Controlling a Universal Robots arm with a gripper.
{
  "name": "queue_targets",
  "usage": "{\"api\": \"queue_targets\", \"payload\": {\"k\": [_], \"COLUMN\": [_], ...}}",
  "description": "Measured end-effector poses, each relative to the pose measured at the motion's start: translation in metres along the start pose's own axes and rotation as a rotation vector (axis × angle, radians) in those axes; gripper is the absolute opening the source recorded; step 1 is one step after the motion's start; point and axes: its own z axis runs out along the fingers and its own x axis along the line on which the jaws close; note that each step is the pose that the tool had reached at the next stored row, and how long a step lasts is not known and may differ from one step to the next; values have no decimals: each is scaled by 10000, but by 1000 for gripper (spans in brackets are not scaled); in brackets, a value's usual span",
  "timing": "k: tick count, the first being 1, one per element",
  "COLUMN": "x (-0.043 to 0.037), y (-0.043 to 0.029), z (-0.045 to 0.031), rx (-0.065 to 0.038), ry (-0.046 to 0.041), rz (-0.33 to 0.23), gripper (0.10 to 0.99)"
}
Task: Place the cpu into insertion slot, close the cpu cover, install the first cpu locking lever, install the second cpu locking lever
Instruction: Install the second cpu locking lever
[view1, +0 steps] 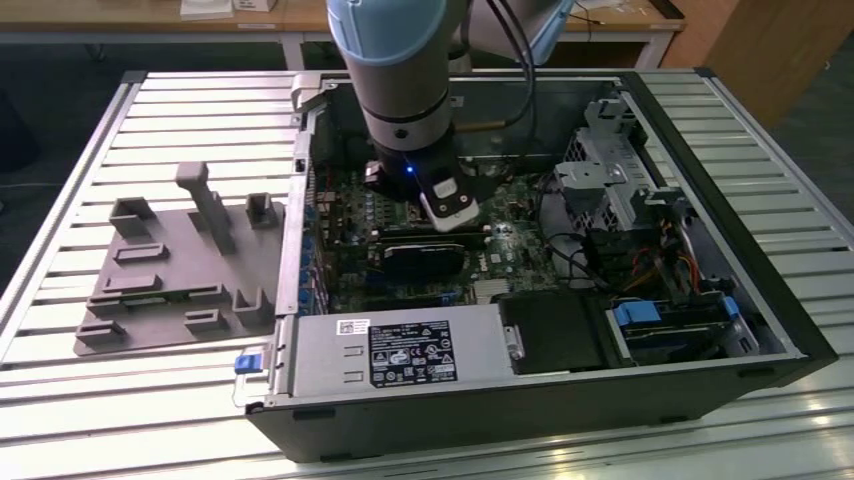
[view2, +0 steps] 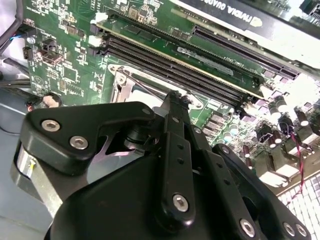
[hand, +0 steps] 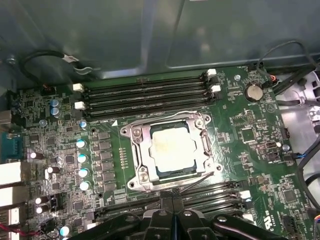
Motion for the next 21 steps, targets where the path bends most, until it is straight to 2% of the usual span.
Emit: {"api": "queue_targets", "payload": {"k": [5, 18, 21], "x": [5, 8, 25], "y": [-11, -13, -21], "z": [38, 43, 47], "rx": [1, -1, -37], "ry": [0, -1, 6], "rz": [1, 0, 7], "gripper": [102, 102, 102]}}
